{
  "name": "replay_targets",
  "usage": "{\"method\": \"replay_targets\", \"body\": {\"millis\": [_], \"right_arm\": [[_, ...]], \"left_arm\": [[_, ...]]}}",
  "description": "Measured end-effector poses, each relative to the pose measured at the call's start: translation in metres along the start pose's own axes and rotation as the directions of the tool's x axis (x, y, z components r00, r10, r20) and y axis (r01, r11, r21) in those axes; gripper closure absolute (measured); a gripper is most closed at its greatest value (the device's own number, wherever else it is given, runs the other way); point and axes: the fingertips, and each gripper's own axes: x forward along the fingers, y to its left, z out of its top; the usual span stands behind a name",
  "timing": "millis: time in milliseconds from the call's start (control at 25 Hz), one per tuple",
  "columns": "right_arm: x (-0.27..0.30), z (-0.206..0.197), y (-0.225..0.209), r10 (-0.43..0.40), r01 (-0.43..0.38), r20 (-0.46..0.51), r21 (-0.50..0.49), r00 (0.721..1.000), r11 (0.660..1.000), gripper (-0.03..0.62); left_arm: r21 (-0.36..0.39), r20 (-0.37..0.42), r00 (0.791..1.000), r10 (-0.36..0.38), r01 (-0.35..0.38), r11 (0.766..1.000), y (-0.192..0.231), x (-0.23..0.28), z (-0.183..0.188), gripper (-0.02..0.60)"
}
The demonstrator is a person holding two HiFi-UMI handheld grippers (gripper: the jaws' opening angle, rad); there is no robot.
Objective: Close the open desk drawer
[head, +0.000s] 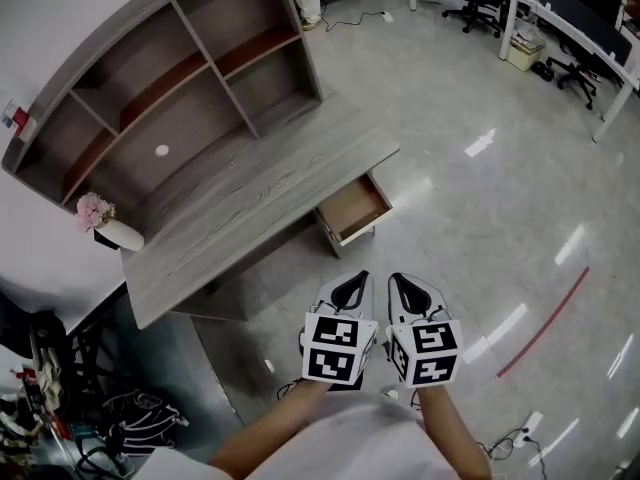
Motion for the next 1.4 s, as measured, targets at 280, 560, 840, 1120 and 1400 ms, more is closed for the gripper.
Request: {"method": "replay_targets", "body": {"millis": [280,560,840,1120,1400], "right_arm": [[0.062,0.011,-0.016,-0.004,0.007,-0.031,0.090,1.000,0.996,0.592],[0.121,0.004,-0.026,0.021,-0.004,-0.077,0.211,0.997,0.978,0.592],[0.165,-0.014,-0.044,0.060,-0.032,-0.062,0.380,0.996,0.925,0.592],[0.199,-0.053,-0.063,0.149,-0.081,-0.112,0.466,0.982,0.881,0.592],[0.226,-0.089,-0.073,0.263,-0.148,-0.132,0.556,0.956,0.818,0.592]], "left_arm": [[0.014,-0.029,0.998,-0.056,0.057,0.998,0.039,0.051,0.023,0.577],[-0.011,-0.039,0.994,-0.104,0.103,0.995,0.077,0.090,0.026,0.577],[-0.030,-0.055,0.988,-0.144,0.143,0.989,0.090,0.124,0.010,0.577],[-0.127,-0.065,0.996,-0.053,0.045,0.991,0.097,0.147,-0.012,0.577],[-0.228,-0.071,0.995,0.071,-0.085,0.970,0.101,0.171,-0.033,0.577]]}}
